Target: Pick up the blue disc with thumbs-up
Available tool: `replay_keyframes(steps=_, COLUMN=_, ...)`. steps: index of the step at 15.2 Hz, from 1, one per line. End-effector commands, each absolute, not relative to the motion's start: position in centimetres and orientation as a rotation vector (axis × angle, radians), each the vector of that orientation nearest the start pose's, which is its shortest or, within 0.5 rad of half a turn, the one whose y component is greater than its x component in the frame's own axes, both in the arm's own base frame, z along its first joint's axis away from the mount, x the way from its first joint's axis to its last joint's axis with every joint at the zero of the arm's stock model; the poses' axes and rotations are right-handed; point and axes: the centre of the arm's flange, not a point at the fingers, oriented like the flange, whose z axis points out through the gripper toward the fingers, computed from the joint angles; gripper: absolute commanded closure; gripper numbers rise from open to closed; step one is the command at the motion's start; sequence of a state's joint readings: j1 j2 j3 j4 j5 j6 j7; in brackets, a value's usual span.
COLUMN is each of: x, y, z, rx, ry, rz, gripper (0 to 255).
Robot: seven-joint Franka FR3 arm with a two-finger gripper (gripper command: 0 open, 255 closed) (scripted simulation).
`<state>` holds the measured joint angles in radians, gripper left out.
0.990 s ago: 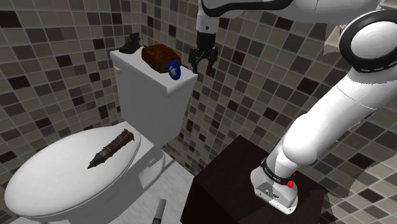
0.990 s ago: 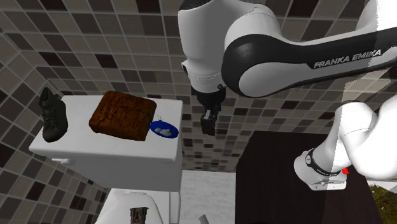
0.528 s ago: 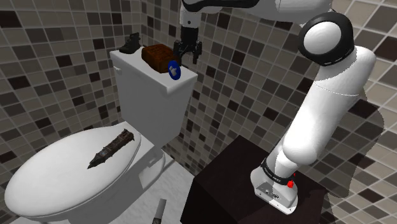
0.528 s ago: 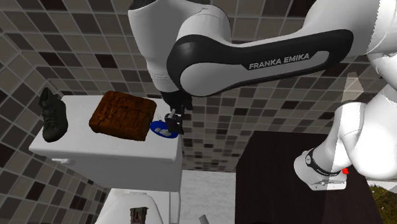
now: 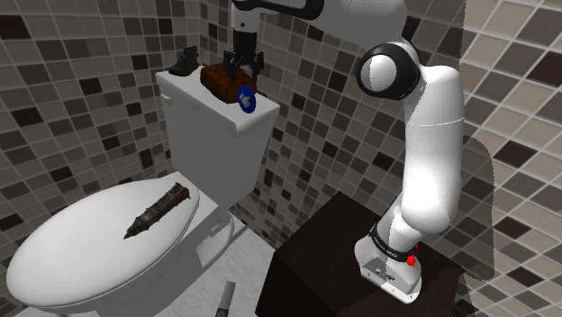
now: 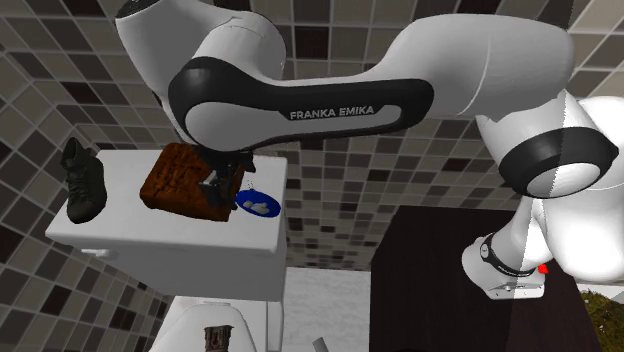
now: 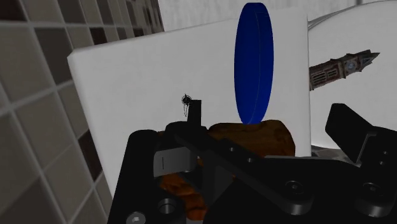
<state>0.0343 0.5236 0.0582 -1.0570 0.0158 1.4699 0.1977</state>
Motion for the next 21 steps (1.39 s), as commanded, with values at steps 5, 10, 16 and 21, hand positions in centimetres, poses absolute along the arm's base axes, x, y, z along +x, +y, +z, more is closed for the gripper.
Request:
replay_keyframes(steps=5, x=69.3, y=5.6, z=50.0, rx=-3.103, ry=0.172, rz=0.175, gripper=0)
replay_keyframes(steps=10, x=69.2, y=5.6, z=49.1, rx=-3.103, ry=0.172, rz=0.176, gripper=255)
replay_keyframes(steps=16, x=69.2, y=5.6, z=49.1, rx=-3.103, ry=0.172, rz=0.176, gripper=255)
replay_keyframes(steps=21, x=69.3, y=5.6, z=50.7, rx=-3.103, ry=0.172, rz=0.175, gripper=255)
